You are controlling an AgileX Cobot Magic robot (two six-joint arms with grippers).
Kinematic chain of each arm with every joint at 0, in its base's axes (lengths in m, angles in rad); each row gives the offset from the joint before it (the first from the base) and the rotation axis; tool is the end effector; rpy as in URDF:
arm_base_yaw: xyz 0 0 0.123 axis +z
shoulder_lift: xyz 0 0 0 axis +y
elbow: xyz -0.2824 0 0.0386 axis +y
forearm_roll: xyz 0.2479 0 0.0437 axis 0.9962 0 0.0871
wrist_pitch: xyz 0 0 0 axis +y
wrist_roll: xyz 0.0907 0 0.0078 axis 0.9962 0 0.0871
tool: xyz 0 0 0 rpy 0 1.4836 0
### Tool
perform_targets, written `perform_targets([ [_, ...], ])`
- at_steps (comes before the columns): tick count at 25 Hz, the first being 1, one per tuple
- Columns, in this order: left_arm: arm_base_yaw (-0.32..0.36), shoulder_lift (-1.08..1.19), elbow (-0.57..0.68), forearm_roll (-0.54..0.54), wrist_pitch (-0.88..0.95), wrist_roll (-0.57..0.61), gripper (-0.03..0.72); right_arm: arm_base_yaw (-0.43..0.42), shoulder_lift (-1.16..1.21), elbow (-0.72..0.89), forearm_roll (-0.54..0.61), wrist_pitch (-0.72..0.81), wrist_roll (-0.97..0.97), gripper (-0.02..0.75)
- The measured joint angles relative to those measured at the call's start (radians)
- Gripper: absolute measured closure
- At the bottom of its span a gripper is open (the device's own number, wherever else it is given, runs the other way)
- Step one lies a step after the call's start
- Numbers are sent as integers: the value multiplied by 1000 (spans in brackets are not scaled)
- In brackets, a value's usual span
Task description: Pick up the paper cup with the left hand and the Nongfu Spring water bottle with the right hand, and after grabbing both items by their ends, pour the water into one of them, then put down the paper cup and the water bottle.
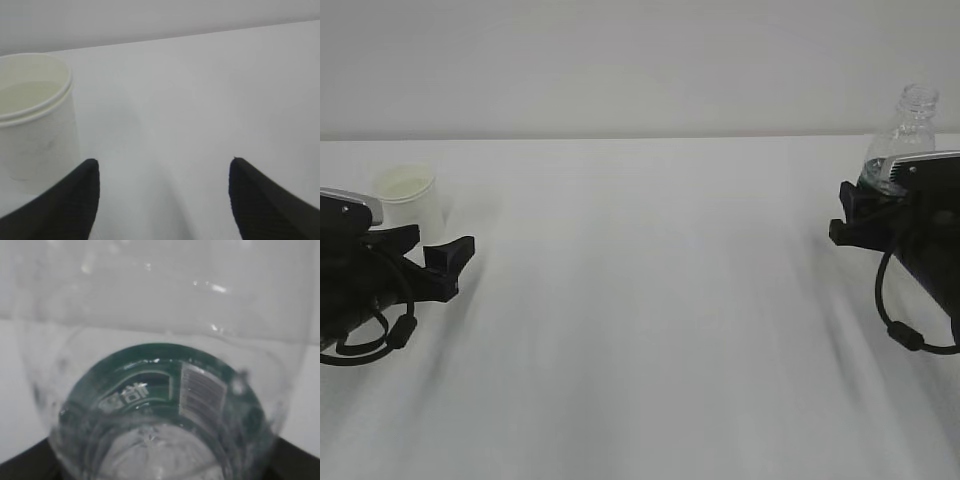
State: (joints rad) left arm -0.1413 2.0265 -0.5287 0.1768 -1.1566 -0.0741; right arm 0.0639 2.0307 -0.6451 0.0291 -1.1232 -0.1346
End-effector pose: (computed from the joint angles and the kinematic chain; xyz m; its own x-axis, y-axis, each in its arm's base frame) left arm 0.3023 -0.0578 0.0923 -0.2550 0.0340 -0.9663 0.2925 0.9553 -0.0436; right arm 0.3376 0.0192 0.1073 -0.1682 -0.1327 -0.9768 -0.0590 0.9905 -0.1244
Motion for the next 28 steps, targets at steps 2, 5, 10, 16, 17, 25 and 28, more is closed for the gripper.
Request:
perform_targets([
  [2,-9,0,0,0,0,0,112,0,2,-7,2,0,4,266],
  [5,-19,0,0,0,0,0,112,0,12,-22,4,0,6,266],
  [10,-23,-2,0,0,0,0,112,0,63,-58,10,0,10,266],
  [16,-23,-2,0,-16,0,0,112,0,84,-90,32,8,12,266],
  [17,-23,-2,0,-21,0,0,112,0,86,-95,31,8,12,266],
  [25,-23,-12,0,-60,0,0,112,0,151,-159,38,20,20,266],
  [28,-23,-30,0,-88,0,0,112,0,182,-176,40,24,24,266],
])
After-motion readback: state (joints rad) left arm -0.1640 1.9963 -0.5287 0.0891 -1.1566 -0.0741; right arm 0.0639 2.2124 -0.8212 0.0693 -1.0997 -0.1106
